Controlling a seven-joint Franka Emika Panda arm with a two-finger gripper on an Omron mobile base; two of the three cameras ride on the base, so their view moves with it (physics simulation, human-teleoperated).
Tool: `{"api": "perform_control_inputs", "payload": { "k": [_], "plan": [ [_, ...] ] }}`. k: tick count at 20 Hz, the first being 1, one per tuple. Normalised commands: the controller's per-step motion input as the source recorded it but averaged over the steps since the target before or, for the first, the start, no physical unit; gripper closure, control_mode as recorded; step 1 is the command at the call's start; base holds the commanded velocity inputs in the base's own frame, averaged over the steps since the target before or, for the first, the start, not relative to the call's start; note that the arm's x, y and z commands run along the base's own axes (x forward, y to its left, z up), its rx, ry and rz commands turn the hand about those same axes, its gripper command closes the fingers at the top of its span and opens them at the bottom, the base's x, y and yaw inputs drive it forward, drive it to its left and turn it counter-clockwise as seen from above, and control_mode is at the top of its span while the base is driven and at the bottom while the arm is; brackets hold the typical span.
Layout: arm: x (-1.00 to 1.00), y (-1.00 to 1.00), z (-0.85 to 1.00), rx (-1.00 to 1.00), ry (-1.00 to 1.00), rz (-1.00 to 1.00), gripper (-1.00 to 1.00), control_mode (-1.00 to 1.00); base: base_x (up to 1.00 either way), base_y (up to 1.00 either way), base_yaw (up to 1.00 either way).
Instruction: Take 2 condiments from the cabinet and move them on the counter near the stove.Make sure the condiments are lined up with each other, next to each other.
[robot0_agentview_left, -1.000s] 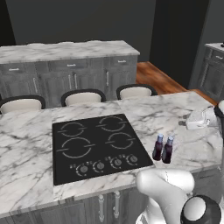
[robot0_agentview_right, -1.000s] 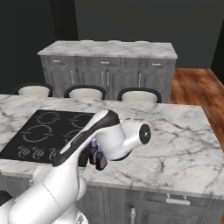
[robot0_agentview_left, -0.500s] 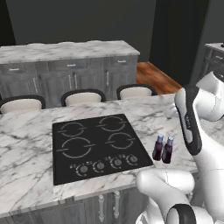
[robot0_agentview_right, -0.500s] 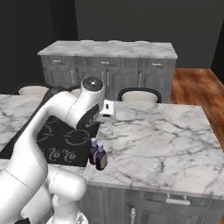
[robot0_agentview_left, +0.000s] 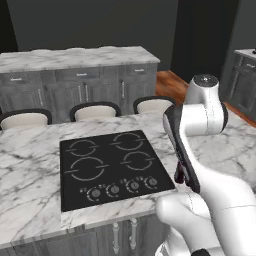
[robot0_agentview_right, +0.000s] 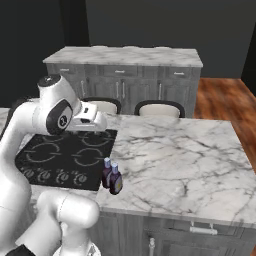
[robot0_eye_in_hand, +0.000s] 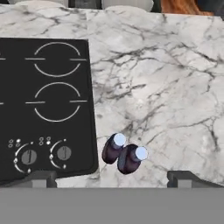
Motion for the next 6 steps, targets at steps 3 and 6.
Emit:
{"api": "perform_control_inputs", "payload": {
  "k": [3, 6],
  "plan": [
    [-0.75, 0.00, 0.01, 0.00, -0.46, -0.12, -1.00, -1.00, 0.00, 0.00, 0.00],
    [-0.46, 0.05, 0.06, 0.07, -0.36, -0.01, -1.00, -1.00, 0.00, 0.00, 0.00]
  ]
}}
